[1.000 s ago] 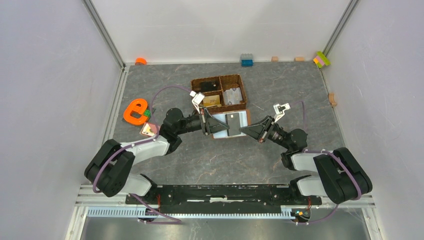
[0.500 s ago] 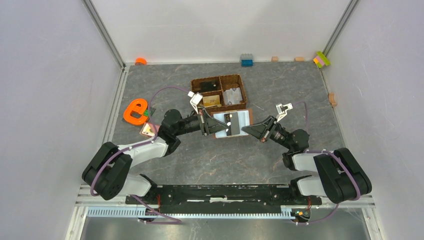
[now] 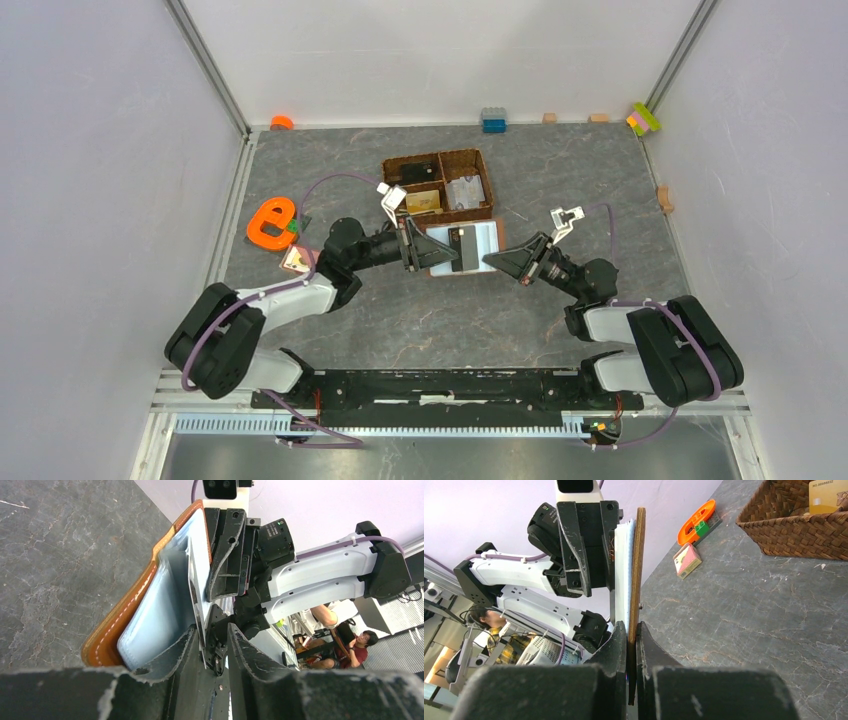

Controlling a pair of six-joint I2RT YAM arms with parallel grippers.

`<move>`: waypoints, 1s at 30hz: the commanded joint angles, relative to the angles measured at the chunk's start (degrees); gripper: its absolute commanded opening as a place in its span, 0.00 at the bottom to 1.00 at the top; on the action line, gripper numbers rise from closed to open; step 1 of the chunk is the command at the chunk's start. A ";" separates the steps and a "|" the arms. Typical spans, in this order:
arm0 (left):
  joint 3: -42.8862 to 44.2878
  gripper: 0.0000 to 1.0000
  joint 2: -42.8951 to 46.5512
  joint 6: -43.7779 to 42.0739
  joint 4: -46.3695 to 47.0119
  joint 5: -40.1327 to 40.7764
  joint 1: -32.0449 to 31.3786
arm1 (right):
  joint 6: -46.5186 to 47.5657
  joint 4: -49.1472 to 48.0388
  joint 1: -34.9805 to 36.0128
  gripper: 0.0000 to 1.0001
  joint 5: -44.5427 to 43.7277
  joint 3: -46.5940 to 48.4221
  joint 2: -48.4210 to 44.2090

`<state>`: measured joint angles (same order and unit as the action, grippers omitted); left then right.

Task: Take the credit cards out of the card holder
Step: Remove the credit card from the card holder.

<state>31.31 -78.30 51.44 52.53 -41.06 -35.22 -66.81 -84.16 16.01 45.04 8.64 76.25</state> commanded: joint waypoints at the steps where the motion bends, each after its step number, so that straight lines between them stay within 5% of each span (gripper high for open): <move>1: 2.88 0.34 -1.29 -0.79 -2.09 0.38 -0.02 | -0.30 -9.13 1.23 0.00 1.53 1.43 -0.18; 5: 3.59 0.31 -2.74 0.05 -2.28 -0.15 -0.05 | -0.67 -9.98 1.95 0.00 1.81 1.78 0.40; 10: 3.61 0.03 -1.81 -1.40 -5.46 1.75 0.30 | 0.12 -8.90 1.92 0.00 1.10 1.42 -0.05; 18: -1.08 0.02 5.32 -2.71 -10.26 10.80 4.23 | 7.30 6.00 -1.95 0.00 -3.64 -0.63 -4.55; 23: -3.43 0.02 12.06 -5.47 -16.19 18.35 5.49 | 16.01 24.87 -2.30 0.00 -6.17 2.79 -4.78; 30: -6.06 0.02 17.95 -7.06 -15.54 21.58 5.51 | 17.65 28.22 -0.45 0.00 -4.70 5.57 1.21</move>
<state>26.48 -62.72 47.62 35.77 -22.65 -29.71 -52.62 -59.18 14.02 40.05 10.31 74.43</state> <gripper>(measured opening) 0.034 0.047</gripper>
